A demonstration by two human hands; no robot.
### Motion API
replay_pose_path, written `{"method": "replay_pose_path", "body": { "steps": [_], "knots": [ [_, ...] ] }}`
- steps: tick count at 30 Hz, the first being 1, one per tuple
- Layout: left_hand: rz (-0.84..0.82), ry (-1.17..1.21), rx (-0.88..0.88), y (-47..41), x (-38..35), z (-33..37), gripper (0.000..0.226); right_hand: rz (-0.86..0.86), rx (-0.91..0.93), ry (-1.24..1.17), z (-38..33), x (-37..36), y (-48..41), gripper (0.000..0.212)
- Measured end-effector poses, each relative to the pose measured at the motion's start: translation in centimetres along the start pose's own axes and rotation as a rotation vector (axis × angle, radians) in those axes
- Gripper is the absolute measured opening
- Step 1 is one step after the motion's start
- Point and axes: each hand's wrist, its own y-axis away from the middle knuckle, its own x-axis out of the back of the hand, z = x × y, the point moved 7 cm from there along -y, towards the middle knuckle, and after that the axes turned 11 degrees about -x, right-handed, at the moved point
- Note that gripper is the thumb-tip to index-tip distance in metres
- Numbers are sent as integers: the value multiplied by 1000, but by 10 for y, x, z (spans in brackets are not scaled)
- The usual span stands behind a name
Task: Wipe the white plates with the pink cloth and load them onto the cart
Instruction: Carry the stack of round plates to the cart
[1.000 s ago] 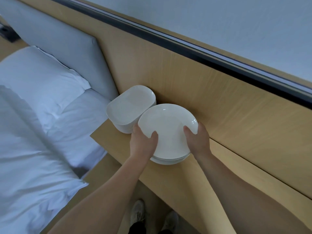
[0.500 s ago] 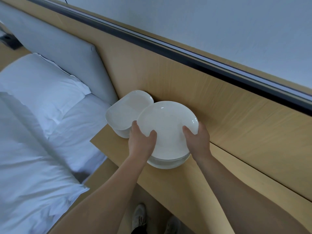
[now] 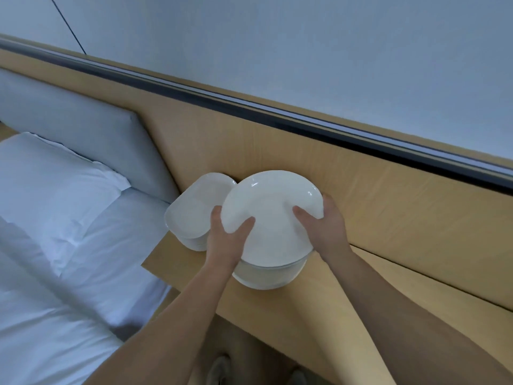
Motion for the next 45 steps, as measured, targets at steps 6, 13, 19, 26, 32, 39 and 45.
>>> {"method": "replay_pose_path", "body": {
  "steps": [6,13,19,26,32,39,45],
  "knots": [
    [-182,40,-93,-26,5,23,79,115,-7,-71,-17,-1,25,45],
    [-504,-41,-244,-51,12,60,84,420,-72,-309,-6,-14,85,75],
    [-764,-36,-386,-18,-13,82,78,679,-69,-357,6,6,157,69],
    [-1097,25,-498,94,-46,98,72,1065,-132,-417,44,41,296,76],
    [-1440,46,-633,252,-40,91,73,1419,-213,-462,95,40,469,76],
    [-1816,117,-790,460,41,64,79,1752,-283,-446,144,-16,699,78],
    [-2031,150,-904,610,141,22,71,1970,-359,-471,179,-97,870,79]
  ]
}}
